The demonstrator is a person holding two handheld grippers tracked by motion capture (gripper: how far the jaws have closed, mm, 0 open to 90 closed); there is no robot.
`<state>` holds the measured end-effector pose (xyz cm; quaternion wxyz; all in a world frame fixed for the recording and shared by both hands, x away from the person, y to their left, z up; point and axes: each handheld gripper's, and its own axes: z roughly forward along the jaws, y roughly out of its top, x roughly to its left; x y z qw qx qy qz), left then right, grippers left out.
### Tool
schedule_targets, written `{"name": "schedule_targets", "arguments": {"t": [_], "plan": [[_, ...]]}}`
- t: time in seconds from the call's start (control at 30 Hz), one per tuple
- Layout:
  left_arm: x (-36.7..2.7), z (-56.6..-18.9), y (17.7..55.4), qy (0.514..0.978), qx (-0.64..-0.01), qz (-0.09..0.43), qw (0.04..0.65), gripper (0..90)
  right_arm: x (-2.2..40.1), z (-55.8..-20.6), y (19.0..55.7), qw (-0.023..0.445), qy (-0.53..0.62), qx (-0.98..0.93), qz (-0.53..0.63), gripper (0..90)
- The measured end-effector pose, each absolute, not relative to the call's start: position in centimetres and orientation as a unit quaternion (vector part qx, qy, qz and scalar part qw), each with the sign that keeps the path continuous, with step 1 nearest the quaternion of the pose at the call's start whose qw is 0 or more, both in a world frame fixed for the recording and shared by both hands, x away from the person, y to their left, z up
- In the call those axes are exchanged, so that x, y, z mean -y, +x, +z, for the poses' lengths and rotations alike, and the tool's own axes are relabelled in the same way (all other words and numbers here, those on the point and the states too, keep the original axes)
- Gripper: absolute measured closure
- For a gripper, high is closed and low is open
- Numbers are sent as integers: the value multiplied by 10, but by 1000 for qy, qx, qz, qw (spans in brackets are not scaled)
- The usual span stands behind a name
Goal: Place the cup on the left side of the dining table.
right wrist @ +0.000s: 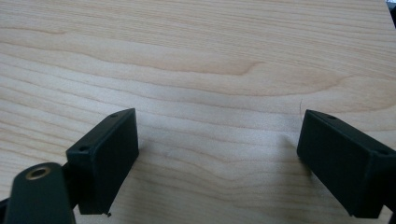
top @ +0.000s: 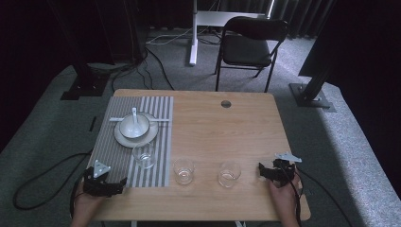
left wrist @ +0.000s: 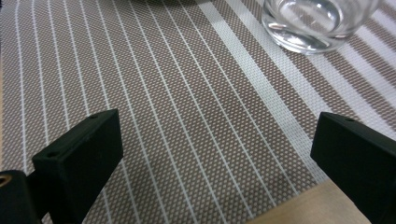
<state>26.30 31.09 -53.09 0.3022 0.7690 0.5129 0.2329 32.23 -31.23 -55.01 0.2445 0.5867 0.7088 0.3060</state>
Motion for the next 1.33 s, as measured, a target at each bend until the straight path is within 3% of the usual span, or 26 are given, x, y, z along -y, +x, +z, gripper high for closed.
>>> {"name": "schedule_targets", "arguments": {"t": [0.33, 0.67, 1.33], "plan": [[-321, -536, 251, 757, -529, 235, 303, 29, 312, -550, 322, 245, 587, -709, 306, 121], [-341, -534, 237, 711, -568, 262, 320, 29, 312, -550, 322, 245, 587, -709, 306, 121], [-351, -545, 229, 675, -613, 289, 291, 29, 312, -550, 322, 245, 587, -709, 306, 121]]}}
